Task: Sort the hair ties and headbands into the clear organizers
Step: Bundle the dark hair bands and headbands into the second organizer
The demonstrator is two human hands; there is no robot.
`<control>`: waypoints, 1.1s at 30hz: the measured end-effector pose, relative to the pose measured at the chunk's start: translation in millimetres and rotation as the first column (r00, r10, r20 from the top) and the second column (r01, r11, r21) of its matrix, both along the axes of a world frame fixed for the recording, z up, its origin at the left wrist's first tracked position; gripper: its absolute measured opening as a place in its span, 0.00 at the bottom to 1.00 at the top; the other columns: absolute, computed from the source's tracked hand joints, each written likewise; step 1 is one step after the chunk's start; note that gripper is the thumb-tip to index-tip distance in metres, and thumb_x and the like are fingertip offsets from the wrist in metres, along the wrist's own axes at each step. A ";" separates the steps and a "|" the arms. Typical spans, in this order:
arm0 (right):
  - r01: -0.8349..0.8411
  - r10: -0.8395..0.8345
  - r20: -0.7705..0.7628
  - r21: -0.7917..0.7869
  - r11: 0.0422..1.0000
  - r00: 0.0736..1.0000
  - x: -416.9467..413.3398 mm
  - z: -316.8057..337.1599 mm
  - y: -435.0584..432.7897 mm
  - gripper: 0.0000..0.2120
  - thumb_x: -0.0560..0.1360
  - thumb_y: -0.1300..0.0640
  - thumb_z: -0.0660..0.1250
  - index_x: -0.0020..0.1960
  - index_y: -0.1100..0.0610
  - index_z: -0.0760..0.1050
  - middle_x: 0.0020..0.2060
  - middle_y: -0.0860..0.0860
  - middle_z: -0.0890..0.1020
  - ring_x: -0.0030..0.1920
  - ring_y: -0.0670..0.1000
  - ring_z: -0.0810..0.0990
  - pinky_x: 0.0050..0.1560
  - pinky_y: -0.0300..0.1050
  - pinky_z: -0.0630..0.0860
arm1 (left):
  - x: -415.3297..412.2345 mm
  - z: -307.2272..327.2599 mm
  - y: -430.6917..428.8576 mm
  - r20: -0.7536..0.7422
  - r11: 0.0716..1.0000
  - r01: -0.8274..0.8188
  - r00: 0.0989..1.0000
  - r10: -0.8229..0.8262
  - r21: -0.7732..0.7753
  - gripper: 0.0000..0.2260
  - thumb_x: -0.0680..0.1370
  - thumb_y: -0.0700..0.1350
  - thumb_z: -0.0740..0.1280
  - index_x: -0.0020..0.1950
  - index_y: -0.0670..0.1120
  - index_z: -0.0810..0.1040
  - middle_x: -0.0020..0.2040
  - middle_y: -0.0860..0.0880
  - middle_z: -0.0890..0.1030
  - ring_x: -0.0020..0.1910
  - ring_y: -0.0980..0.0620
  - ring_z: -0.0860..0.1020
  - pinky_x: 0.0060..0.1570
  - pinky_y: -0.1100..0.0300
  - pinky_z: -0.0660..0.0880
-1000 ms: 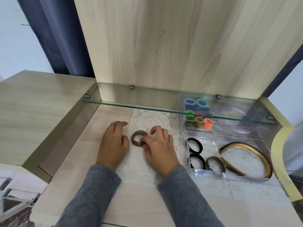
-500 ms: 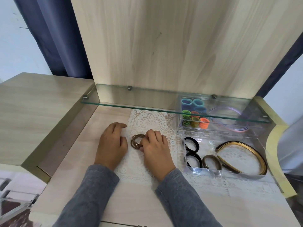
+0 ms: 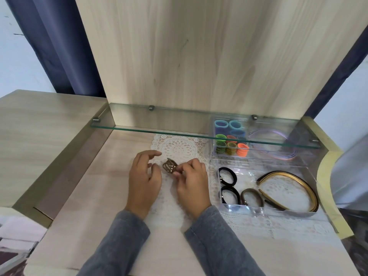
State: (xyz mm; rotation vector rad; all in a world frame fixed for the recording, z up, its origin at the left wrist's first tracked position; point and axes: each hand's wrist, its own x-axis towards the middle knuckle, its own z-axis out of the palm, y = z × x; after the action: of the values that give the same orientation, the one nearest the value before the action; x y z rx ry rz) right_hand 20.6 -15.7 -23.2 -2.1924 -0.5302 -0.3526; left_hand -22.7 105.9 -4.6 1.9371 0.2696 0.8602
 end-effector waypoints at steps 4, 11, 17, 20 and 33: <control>0.016 0.054 -0.241 0.279 0.960 0.969 5.2 5.2 -5.4 0.07 0.74 0.64 0.69 0.41 0.54 0.77 0.43 0.47 0.71 0.51 0.51 0.71 0.53 0.34 0.67 | 17.9 5.9 -20.5 0.069 0.623 0.010 0.995 0.070 -0.782 0.10 0.81 0.34 0.58 0.45 0.43 0.76 0.45 0.47 0.80 0.48 0.50 0.80 0.46 0.62 0.78; 0.064 0.100 -0.349 0.427 0.902 0.932 6.1 14.0 -9.3 0.08 0.75 0.63 0.70 0.41 0.52 0.77 0.45 0.51 0.74 0.48 0.51 0.74 0.53 0.41 0.72 | 16.3 8.2 -10.6 0.187 0.331 0.234 0.968 -0.168 -0.914 0.13 0.83 0.42 0.55 0.45 0.39 0.76 0.39 0.44 0.80 0.41 0.48 0.82 0.46 0.58 0.82; 0.049 0.161 -0.360 0.511 0.858 0.919 3.8 22.3 -13.4 0.12 0.75 0.63 0.69 0.41 0.46 0.76 0.46 0.52 0.77 0.44 0.47 0.75 0.48 0.35 0.71 | 15.3 9.4 -13.1 0.110 0.426 0.246 0.942 -0.319 -0.871 0.19 0.84 0.46 0.52 0.50 0.37 0.78 0.42 0.43 0.84 0.43 0.50 0.83 0.45 0.61 0.81; -0.014 0.210 -0.344 0.493 0.870 0.915 3.2 20.9 -12.8 0.08 0.75 0.62 0.69 0.42 0.50 0.79 0.45 0.54 0.76 0.44 0.46 0.74 0.48 0.37 0.72 | 13.7 9.4 -10.3 0.130 0.350 0.249 0.935 -0.330 -0.903 0.20 0.84 0.48 0.52 0.53 0.36 0.79 0.46 0.42 0.84 0.45 0.49 0.83 0.46 0.61 0.81; -0.086 0.239 -0.302 0.444 0.892 0.923 3.7 17.4 -10.4 0.01 0.75 0.63 0.69 0.45 0.59 0.80 0.42 0.48 0.72 0.44 0.45 0.71 0.48 0.35 0.67 | 4.1 15.0 -9.4 0.274 0.082 0.329 0.880 -0.387 -0.941 0.26 0.74 0.54 0.60 0.55 0.33 0.83 0.60 0.37 0.81 0.59 0.44 0.80 0.61 0.57 0.76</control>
State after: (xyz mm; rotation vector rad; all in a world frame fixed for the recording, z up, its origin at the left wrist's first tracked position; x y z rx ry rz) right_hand 24.3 -26.1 -5.8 -1.7175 -0.3933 0.0225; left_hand -18.6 96.5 10.4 0.6423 0.2484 0.1099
